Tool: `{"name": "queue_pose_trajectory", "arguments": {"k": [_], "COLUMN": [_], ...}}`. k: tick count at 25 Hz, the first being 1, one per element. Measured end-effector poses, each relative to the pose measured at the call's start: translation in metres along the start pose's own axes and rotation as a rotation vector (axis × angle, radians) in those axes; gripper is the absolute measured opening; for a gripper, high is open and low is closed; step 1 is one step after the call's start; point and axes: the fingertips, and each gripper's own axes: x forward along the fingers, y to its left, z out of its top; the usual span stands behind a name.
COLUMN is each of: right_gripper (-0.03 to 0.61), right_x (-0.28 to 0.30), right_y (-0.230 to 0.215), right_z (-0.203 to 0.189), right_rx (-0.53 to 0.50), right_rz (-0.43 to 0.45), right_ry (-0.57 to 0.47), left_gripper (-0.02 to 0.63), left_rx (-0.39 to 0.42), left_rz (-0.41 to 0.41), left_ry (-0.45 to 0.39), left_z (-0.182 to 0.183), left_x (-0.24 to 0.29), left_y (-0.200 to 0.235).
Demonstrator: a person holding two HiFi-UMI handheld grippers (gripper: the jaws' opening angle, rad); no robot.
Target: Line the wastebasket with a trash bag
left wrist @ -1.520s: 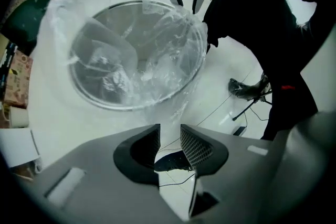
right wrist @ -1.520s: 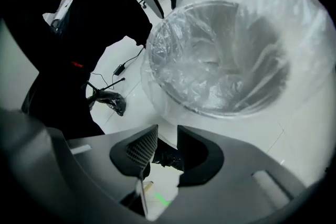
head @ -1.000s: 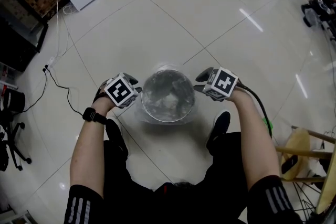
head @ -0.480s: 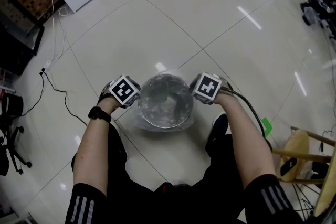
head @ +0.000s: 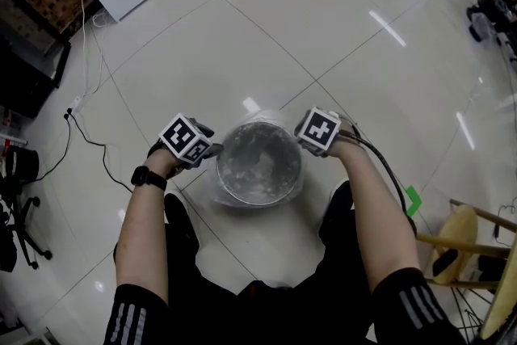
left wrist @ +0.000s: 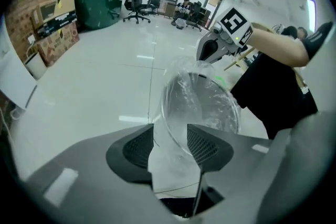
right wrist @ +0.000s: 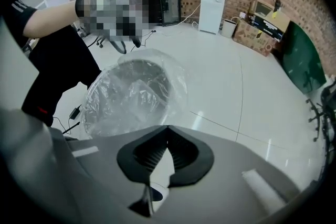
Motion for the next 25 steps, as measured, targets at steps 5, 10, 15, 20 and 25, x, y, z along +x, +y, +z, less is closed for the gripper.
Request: {"name": "queue_pose_trajectory", "arguments": {"k": [5,10,15,20,25], "right_gripper": [0.006,0.006,0.006,0.006,0.006], "right_x": [0.003,0.01,0.019,0.033,0.064], "right_y": [-0.003,-0.003,-0.022,-0.031,-0.036], "right_z": [0.004,0.006,-0.001,0.005,-0.023], "right_rx": [-0.009,-0.001,-0.03,-0.008,0.094], "right_rz": [-0.009,-0.004,-0.102,-0.141,-0.091], "right_ry": [0.002,-0.003,-0.001,-0.028,-0.042], "left_gripper": [0.219,-0.006,-0.006,-0.006,-0.005], "left_rx": [0.006,0.071,0.02,0.021,-0.154], "left_rz": [-0.042,0.073,0.219,0.271,0.14], "left_ry": [0.031,0.06,-0.029,0.025,0.124], "left_z": [-0.006,-0.004,0.014,0.005,-0.043], "left_x": [0.016,0.027,0.014,0.036,0.072], "left_y": [-0.01,0.006,0.041,0.061,0.055]}}
